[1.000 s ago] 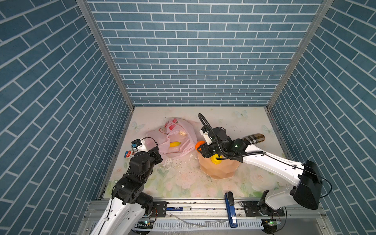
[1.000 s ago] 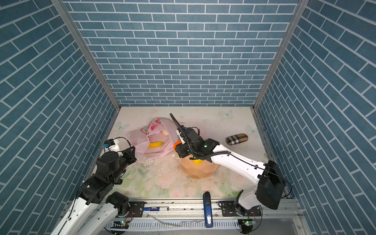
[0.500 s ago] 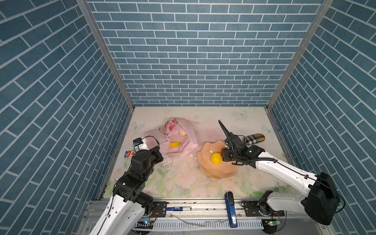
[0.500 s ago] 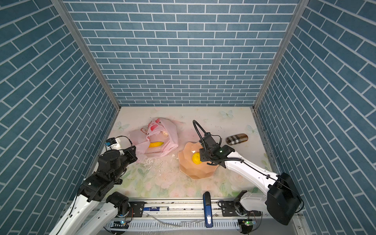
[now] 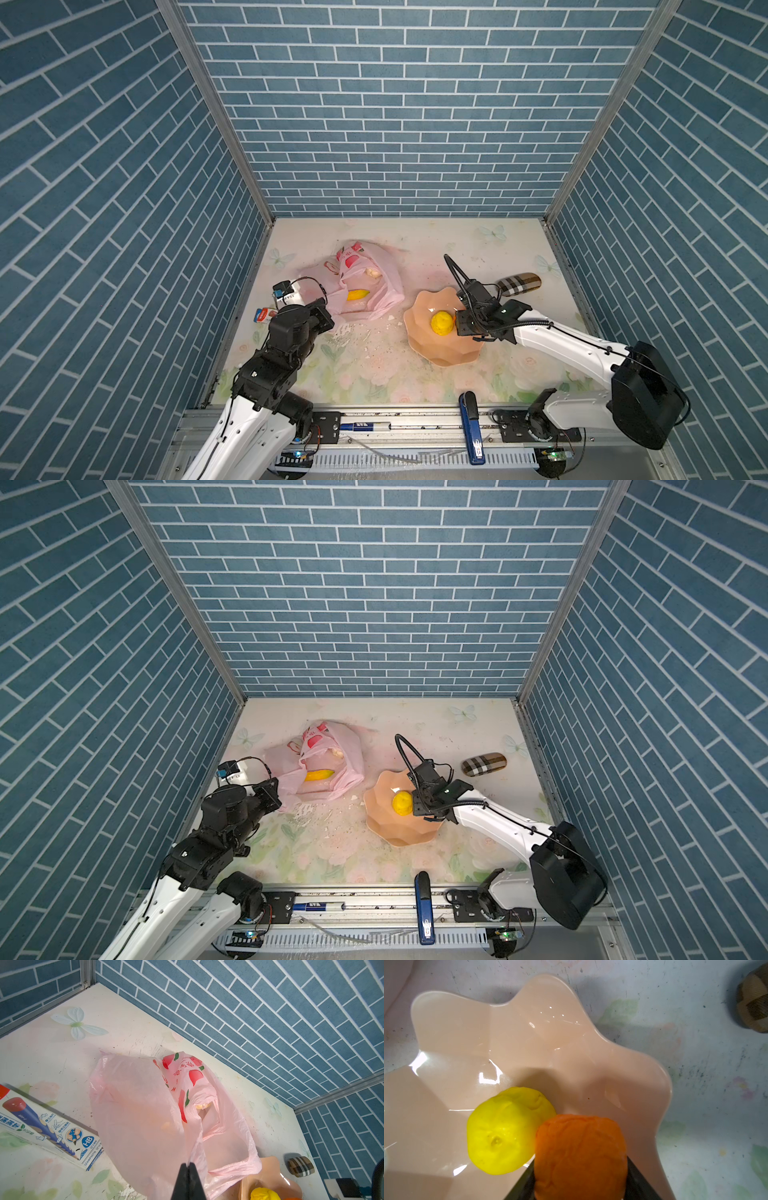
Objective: Take fruits out of the plastic bag
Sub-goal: Place the fruit on the plate.
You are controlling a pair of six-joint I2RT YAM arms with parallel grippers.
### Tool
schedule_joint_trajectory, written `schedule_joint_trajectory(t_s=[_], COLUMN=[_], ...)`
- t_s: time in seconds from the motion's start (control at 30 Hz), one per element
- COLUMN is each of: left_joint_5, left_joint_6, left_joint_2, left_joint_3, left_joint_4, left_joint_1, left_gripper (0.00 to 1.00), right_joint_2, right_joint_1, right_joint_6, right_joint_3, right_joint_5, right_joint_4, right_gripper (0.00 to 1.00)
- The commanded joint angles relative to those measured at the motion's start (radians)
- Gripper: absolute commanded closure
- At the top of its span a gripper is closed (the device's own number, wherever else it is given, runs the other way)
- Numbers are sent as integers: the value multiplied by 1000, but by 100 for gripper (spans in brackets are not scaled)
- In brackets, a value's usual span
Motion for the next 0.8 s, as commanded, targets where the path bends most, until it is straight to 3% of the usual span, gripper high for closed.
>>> schedule_joint_trajectory(t_s=[0.0, 0.4, 0.77], left_joint_5=[-4, -8, -7], left_joint_6=[12, 11, 11], left_joint_2=[0, -11, -13], left_joint_3=[12, 10, 8], left_joint_4=[16, 0, 0], left_joint_1=[1, 1, 1], left_gripper=[100, 100, 100], right_joint_2=[30, 113, 134], right_joint_1=[-2, -3, -3], right_joint_6=[32, 36, 39], right_joint_3=[-25, -29, -25], right_joint_5=[-8, -43, -49], right_joint_4=[36, 106, 124], right_gripper=[74, 67, 53])
